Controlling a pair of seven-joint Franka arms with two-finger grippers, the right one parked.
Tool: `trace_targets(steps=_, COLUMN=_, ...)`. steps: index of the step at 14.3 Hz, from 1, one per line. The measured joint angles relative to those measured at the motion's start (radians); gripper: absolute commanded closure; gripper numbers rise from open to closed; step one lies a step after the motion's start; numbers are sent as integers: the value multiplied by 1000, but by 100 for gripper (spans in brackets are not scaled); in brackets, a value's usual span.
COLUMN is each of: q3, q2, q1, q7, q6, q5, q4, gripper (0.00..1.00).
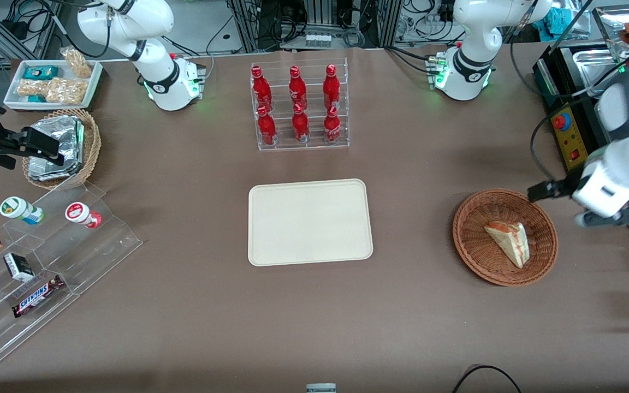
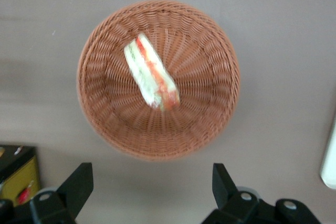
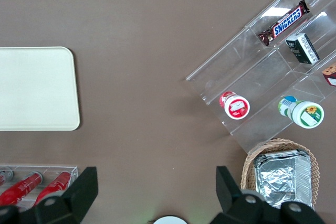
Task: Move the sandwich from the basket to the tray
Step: 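Lower the open left gripper onto the wrapped sandwich in the basket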
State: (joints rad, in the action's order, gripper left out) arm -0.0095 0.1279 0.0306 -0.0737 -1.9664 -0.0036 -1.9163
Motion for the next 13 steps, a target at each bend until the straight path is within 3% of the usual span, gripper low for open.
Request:
trace_targets(steps=5, q3=4, q2=23, q1=3, q7=-6, q6=-298, q5=-1, q4=-201, gripper=0)
trace_targets(steps=13, q3=6, q2=146, q1=4, q7=-334, q6=-495, q5=-8, q4=-218, gripper=0)
